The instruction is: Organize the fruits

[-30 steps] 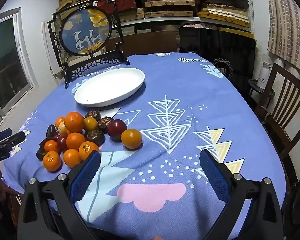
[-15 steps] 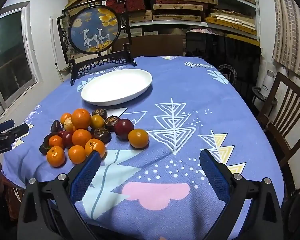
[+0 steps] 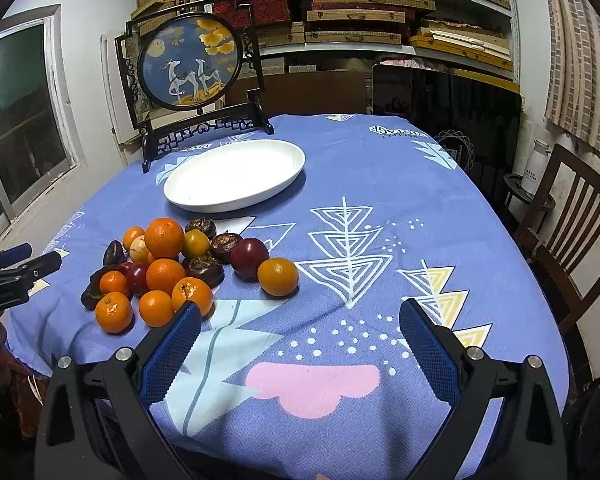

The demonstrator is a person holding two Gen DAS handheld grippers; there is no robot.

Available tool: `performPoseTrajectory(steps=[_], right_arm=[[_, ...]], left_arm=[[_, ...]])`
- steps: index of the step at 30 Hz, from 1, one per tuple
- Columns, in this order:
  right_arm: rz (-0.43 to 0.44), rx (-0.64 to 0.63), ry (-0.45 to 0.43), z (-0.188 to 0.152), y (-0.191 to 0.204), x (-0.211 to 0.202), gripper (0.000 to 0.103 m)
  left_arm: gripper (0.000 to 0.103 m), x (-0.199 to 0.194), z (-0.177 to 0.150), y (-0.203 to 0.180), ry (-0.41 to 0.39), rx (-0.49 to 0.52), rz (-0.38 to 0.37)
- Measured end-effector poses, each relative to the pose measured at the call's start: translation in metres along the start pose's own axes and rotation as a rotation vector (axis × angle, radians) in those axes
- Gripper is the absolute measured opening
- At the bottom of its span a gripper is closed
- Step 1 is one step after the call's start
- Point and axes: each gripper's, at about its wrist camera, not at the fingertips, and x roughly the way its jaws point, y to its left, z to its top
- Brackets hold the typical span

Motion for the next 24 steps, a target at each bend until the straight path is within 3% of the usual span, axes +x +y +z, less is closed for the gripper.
performPoseTrajectory(steps=[24], right_arm=[[0.011,-0.007,-0.003,-0.0014,0.0034,-0.0013,0.099]], left_arm=[[0.099,0.0024,-0.0011,0.0030,0.010,-0.021,-0.002]])
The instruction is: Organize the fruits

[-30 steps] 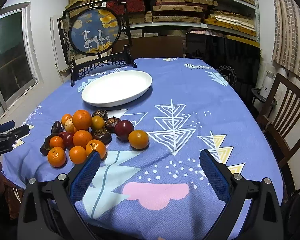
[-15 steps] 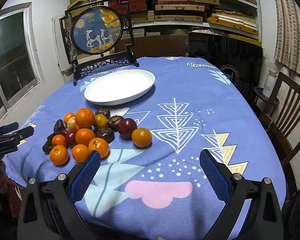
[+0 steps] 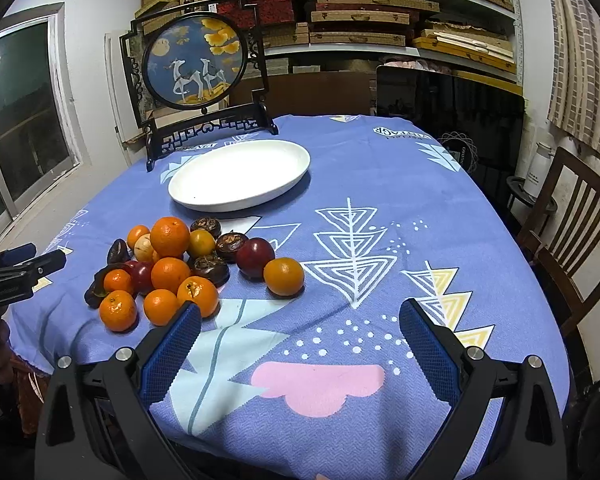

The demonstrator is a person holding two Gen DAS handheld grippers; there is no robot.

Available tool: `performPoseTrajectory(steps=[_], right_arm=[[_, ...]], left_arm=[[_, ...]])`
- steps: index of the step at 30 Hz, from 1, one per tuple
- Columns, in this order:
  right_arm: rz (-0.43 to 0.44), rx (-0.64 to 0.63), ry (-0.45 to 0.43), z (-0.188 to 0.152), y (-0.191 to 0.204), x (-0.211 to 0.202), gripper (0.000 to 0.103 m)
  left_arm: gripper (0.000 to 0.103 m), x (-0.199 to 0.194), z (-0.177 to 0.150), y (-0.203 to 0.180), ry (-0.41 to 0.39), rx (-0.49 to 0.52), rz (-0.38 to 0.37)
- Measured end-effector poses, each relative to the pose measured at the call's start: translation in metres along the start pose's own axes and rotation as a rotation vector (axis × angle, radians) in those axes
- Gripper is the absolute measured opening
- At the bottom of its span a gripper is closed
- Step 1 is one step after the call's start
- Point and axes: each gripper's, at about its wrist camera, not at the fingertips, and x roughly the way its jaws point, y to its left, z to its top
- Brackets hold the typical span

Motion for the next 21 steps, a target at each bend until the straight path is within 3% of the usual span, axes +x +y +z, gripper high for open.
performPoseTrajectory(steps=[21], right_arm=[[0.005,-0.003,0.003,-0.0001,0.0030,-0.0016,0.099]], left_arm=[[0.099,-0.0023,-0.0003,-0.0011,-0.007,0.008,0.004]])
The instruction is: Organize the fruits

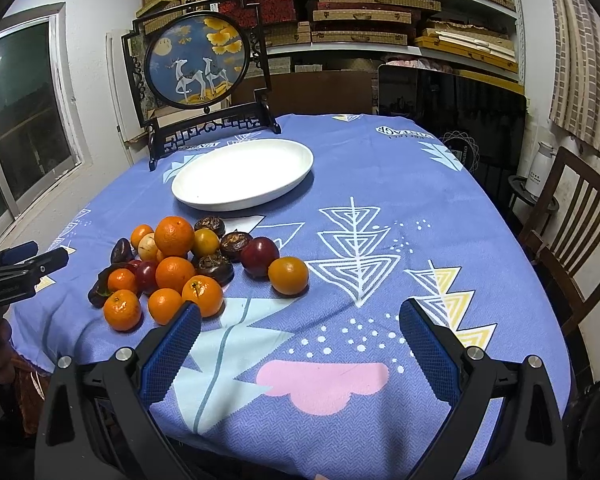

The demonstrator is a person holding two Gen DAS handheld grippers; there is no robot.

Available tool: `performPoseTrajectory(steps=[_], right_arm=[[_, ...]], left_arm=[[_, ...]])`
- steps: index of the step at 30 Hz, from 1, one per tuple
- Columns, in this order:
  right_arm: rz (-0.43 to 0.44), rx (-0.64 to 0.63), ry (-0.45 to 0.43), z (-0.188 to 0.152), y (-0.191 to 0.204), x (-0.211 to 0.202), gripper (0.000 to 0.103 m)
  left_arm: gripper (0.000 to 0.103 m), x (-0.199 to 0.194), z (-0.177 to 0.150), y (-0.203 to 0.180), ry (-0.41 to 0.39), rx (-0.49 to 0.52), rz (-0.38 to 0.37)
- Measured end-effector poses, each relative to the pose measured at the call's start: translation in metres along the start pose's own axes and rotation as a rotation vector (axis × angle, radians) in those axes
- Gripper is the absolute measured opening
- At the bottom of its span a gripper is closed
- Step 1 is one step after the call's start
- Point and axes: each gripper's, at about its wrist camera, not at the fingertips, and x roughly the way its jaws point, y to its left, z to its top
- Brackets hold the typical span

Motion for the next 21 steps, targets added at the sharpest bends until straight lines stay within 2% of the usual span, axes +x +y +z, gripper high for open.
performPoseTrajectory(steps=[10,16,18,19,20,21], right_arm=[[-0.008,0.017,0.024,-0.007,-0.008,0.007,0.099],[0.000,0.009,0.038,-0.009,-0.007,0.013,0.099],[-0.005,0.002,0.035,-0.010,-0.006,0.012,0.099],[-0.005,0.004,0.035,-0.010,-0.007,0.012,0.099],[-0.006,0.007,0.037,-0.010,-0.008,0.013,0.099],[-0.009,0.009,0.039,-0.010,-0.009,0.013,0.099]], left_arm=[[0.098,0.019,-0.028,0.009,0.050,0.102,0.049],[0.098,0.031,-0.036,0.009,0.047,0.135,0.027],[0.086,0.038,-0.036,0.007,0.048,0.154,0.017],[0.070,0.045,-0.037,0.005,0.069,0.166,-0.007],[0.062,0.050,-0.038,0.004,0.081,0.168,-0.028],[0.060,0.056,-0.038,0.004,0.095,0.165,-0.045]])
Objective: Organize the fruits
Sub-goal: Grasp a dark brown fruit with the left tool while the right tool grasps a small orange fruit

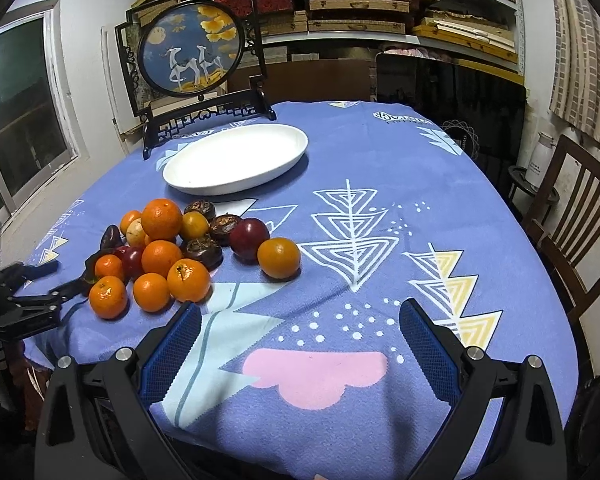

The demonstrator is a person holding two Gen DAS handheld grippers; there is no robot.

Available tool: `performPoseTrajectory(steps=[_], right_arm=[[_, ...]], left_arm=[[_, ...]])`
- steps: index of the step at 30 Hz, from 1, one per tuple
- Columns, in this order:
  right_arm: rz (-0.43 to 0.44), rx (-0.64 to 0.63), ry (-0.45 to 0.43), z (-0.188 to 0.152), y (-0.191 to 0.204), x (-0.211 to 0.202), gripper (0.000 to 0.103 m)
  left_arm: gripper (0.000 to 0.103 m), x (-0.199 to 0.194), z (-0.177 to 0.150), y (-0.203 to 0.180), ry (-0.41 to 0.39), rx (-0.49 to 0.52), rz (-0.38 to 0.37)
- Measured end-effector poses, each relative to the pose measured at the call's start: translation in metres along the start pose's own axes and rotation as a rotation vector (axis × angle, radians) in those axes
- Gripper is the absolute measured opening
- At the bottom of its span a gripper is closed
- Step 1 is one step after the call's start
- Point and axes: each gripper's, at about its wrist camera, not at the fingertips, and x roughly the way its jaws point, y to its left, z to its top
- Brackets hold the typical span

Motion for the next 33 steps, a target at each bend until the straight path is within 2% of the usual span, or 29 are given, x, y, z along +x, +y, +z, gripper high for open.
performPoseTrajectory(steps=[3,9,11,13,15,16,21,25,31,33], right_arm=[[-0.005,0.010,0.010,-0.001,-0.004,0.002,0.099],[-0.008,0.010,0.024,-0.001,-0.004,0.009,0.099],[-0.007,0.005,0.032,-0.002,-0.002,0.012,0.099],[-0.007,0.002,0.039,-0.002,-0.001,0.015,0.099],[-0.008,0.000,0.042,-0.002,-0.001,0.016,0.099],[-0.010,0.000,0.042,-0.002,-0.001,0.017,0.099],[-0.009,0.004,0.051,-0.001,-0.004,0.022,0.099],[0.023,-0.016,0.060,0.003,-0.003,0.033,0.099],[0.013,-0.098,0.097,0.018,0.012,0.062,0.083],[0.020,-0.121,0.107,0.023,0.016,0.072,0.072]], left_arm=[[0.058,0.014,-0.001,0.002,0.017,-0.015,-0.023],[0.059,0.020,0.002,0.004,0.000,-0.031,-0.047],[0.064,0.023,0.002,0.002,-0.007,-0.030,-0.042],[0.064,0.025,0.003,0.002,-0.012,-0.032,-0.050],[0.058,0.026,0.004,0.001,-0.022,-0.025,-0.062],[0.042,0.025,0.003,-0.001,-0.023,-0.022,-0.083],[0.043,0.019,0.001,-0.002,-0.036,-0.019,-0.100],[0.043,0.000,0.001,0.000,-0.077,-0.016,-0.103],[0.043,-0.023,0.002,-0.002,-0.116,-0.008,-0.110],[0.043,-0.025,0.001,-0.004,-0.119,-0.005,-0.109]])
